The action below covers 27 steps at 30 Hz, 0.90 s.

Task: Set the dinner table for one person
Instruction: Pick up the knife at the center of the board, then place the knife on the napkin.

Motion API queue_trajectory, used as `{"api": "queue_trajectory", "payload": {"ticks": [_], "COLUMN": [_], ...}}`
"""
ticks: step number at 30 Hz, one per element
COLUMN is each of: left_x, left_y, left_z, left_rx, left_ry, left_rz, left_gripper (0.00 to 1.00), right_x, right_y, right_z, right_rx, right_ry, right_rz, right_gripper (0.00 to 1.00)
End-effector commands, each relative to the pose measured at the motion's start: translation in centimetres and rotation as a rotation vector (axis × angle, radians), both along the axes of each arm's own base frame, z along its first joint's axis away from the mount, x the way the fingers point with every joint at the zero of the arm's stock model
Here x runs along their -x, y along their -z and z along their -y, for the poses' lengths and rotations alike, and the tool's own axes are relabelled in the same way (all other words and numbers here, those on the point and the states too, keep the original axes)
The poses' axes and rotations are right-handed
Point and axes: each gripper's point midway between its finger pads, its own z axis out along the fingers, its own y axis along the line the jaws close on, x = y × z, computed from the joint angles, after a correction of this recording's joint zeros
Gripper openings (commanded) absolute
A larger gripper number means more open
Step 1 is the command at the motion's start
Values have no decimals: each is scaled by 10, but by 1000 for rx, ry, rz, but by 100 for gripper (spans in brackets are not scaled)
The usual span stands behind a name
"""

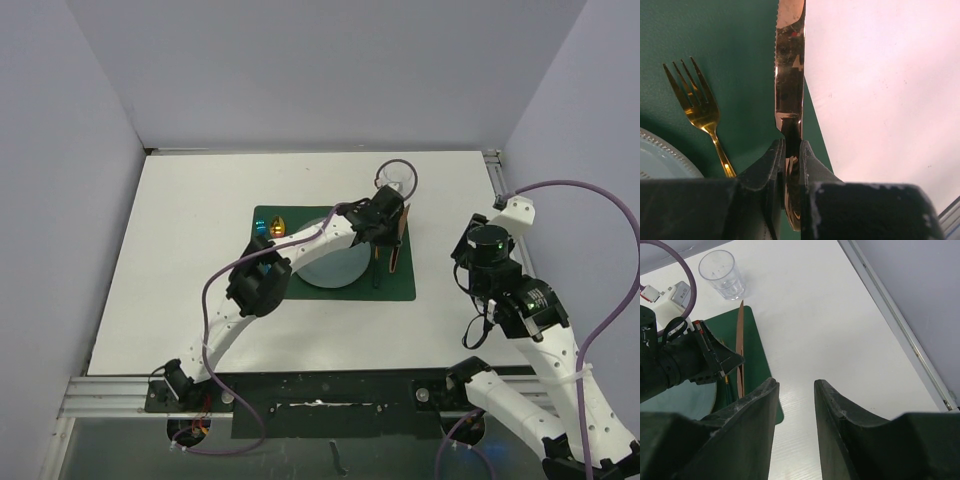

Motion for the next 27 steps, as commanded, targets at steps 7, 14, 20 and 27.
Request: {"api": "queue_trajectory", "payload": {"ticks": [7,14,20,27], "left_x": [4,18,27,24], "left_y": [-28,-8,10,13], "left_z": [8,7,6,8], "left_rx": [83,70,55,64], "left_ry": [-103,-114,-122,-138], "left_rz": [-36,-85,-116,-116], "left_gripper": [0,0,0,0], "right_x": [4,4,5,4], "right_y": [-27,-29,-29,-26], "right_z": [9,5,5,4], "right_rx": [-18,-35,-40,-39], "right_ry": [41,18,15,14], "right_rz": [78,83,82,76], "right_gripper": [36,36,36,36]}}
